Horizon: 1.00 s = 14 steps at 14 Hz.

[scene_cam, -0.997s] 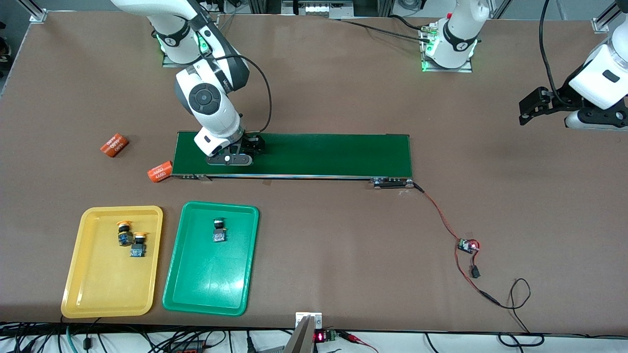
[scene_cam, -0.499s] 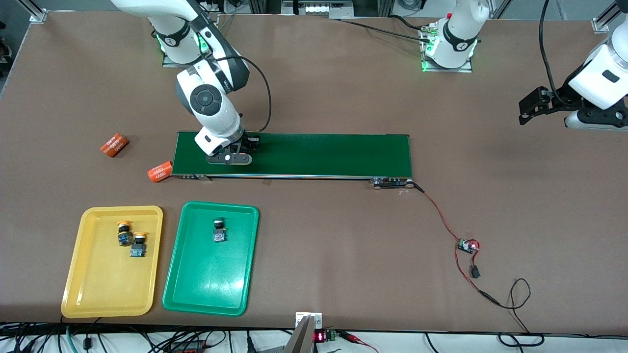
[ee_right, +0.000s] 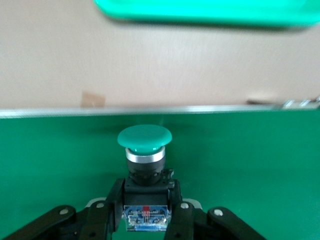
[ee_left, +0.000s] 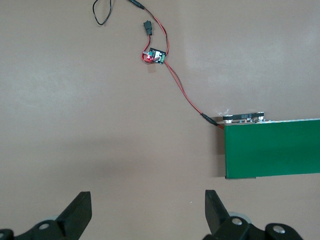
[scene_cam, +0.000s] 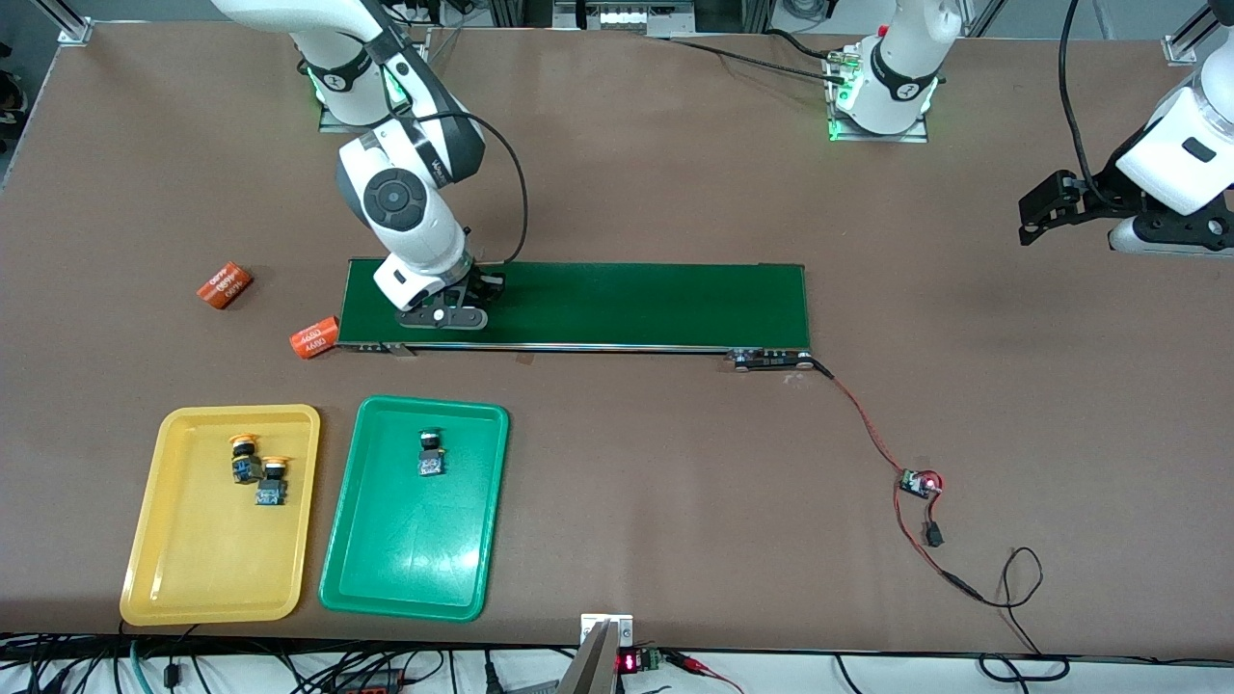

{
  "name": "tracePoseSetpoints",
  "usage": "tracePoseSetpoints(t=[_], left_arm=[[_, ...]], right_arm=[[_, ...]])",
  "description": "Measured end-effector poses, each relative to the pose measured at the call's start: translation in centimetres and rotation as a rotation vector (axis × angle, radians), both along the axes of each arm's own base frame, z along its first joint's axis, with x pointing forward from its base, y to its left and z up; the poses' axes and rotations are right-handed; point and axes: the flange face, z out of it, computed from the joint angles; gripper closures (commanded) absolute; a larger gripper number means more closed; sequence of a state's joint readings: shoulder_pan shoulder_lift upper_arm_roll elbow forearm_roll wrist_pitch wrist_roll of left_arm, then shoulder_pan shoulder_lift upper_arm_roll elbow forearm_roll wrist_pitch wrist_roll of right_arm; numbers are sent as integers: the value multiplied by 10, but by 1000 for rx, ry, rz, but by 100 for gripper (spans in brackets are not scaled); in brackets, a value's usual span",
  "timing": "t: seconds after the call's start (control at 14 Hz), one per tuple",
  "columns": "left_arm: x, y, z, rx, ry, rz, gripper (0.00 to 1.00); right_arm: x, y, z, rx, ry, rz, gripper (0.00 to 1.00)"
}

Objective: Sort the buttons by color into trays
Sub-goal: 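Carry the green button into the green tray and release it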

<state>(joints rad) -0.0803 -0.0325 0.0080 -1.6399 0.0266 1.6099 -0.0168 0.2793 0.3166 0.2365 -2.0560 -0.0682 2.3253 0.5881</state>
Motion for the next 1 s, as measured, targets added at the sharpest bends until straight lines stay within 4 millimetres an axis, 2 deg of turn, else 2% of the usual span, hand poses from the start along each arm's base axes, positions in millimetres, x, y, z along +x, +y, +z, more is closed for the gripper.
tracePoseSetpoints(t=[0.07,0.21,0.28,0.36,0.5,0.71,0.85,1.0], left_arm=[[0,0,0,0,0,0,0],[0,0,0,0,0,0,0],[0,0,0,0,0,0,0],[0,0,0,0,0,-1,0],[0,-2,0,0,0,-3,0],[0,-2,0,0,-1,-4,0],[0,-2,0,0,-1,-4,0],[0,-2,0,0,-1,-4,0]], right_arm=[[21,-8,23,5,-26,5,90],[70,-38,76,19,-106,25,90],[92,-56,95,23,-143,33,90],[112,-72,104,25,-169,44,90],[154,-100,98,27,-200,72,90],[209,-144,72,32,-240,102,90],[233,-172,43,36,-276,95,90],[242,-180,16,41,-293,90,89]])
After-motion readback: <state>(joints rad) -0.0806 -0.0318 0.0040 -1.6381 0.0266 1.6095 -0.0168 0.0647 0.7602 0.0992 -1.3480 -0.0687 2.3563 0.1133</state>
